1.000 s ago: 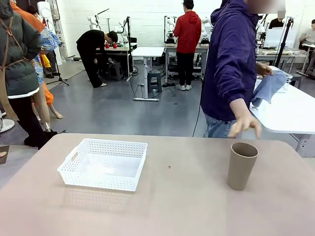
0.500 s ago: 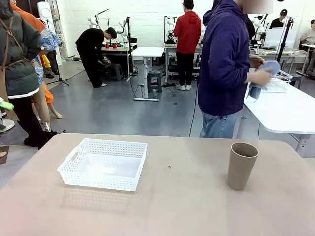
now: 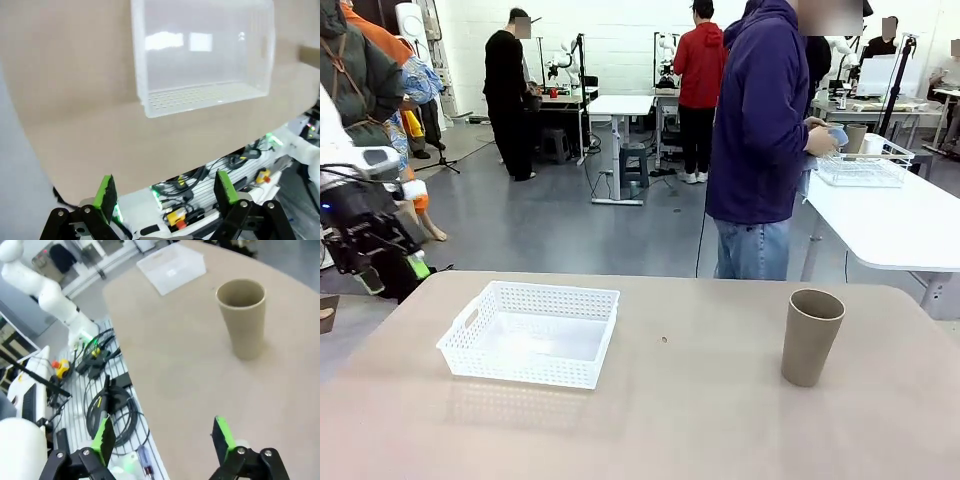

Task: Clean and organize the cups into the basket.
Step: Pick up the Organizing basket and move it to the center of the table, then pick up the Reusable plastic cup from the right side of the table and place it inside the Organizing basket.

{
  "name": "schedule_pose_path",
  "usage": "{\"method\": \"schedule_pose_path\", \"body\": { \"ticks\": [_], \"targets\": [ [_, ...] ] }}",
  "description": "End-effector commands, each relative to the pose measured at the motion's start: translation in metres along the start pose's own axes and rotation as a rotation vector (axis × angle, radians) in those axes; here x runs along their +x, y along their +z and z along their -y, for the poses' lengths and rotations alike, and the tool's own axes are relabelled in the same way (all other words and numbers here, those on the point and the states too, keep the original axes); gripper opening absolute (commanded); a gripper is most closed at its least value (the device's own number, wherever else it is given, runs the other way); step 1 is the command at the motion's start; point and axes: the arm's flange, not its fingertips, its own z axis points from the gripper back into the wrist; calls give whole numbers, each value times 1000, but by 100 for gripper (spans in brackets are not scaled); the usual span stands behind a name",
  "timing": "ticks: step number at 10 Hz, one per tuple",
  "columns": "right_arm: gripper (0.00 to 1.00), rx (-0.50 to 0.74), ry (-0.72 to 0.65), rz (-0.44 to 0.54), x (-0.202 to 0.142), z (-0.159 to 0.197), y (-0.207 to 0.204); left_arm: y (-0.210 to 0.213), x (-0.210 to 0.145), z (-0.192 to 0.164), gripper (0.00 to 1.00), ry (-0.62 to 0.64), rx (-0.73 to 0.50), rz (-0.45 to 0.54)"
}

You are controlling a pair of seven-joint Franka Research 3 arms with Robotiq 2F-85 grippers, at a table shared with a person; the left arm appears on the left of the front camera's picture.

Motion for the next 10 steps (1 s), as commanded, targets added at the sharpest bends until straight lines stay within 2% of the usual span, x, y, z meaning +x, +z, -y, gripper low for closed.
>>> {"method": "schedule_pose_path", "body": {
  "ticks": [1,2,3,5,6,8,10],
  "targets": [
    [100,36,-23,-26,-10,20,10,-11,28,8,100,58,161,-75],
    [100,26,-58,-5,-14,23,10,-21,43,19,100,78,207,-61],
    [100,18,-14,-13,-7,10,-2,-34,54,30,100,102,257,-28],
    [100,18,-14,-13,-7,10,-2,-63,63,44,100,150,263,90],
    [100,18,-14,-13,-7,10,-2,-80,60,43,100,139,301,181],
    [100,18,-14,-13,-7,10,-2,-102,54,37,100,104,287,306],
    [100,14,-16,-19,-5,14,2,-107,41,37,100,30,279,393]
  ]
}}
